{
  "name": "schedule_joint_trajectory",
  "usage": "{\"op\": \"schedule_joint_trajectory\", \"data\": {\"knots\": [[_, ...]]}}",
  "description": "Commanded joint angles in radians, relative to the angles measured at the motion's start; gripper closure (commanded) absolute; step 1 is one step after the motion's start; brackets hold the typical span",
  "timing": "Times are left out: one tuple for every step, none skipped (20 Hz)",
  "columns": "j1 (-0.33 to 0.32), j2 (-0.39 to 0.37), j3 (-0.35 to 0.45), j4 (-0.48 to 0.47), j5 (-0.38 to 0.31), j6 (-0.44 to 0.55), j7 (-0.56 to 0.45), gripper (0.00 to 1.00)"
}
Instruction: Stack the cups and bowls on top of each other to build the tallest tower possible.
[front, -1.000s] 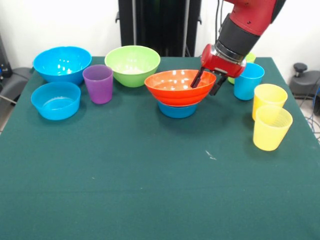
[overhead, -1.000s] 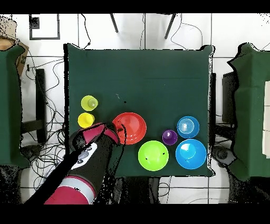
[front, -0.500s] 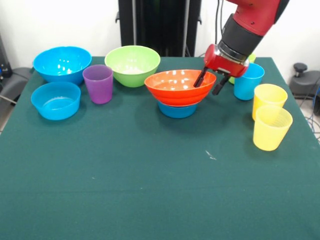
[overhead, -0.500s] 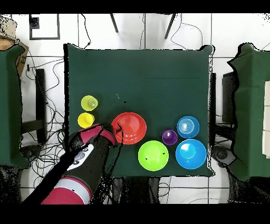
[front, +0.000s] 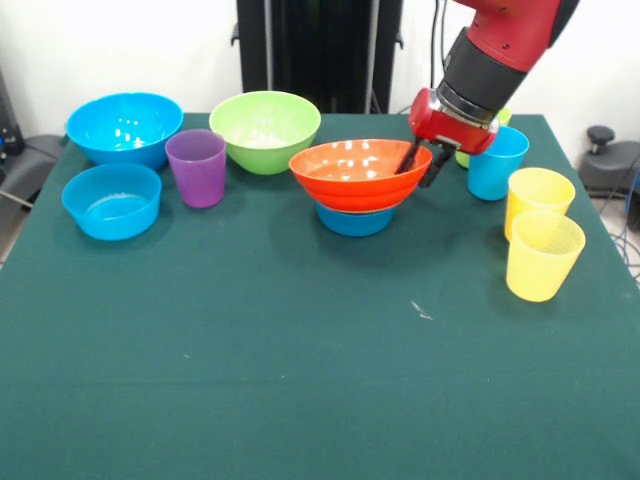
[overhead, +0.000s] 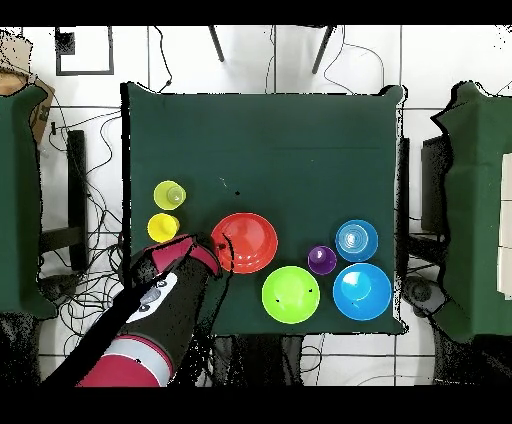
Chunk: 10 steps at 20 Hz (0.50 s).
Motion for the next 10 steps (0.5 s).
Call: {"op": "schedule_joint_trajectory", "data": {"knots": [[-0.016,0.011,0.078,0.038,0.033,-0.07,0.168,1.0],[-0.017,0.011,0.078,0.038,0.034,-0.071,0.168,1.0],[-0.017,0.011,0.079,0.038,0.034,-0.073,0.167,1.0],[-0.019,0.011,0.08,0.039,0.034,-0.073,0.166,1.0],[-0.02,0.01,0.082,0.039,0.034,-0.072,0.164,1.0],[-0.021,0.011,0.083,0.037,0.034,-0.07,0.163,1.0],[-0.022,0.01,0.084,0.037,0.034,-0.069,0.162,1.0],[-0.023,0.009,0.086,0.037,0.034,-0.067,0.16,1.0],[-0.023,0.009,0.087,0.037,0.034,-0.065,0.159,1.0],[-0.024,0.01,0.088,0.034,0.034,-0.064,0.157,1.0]]}}
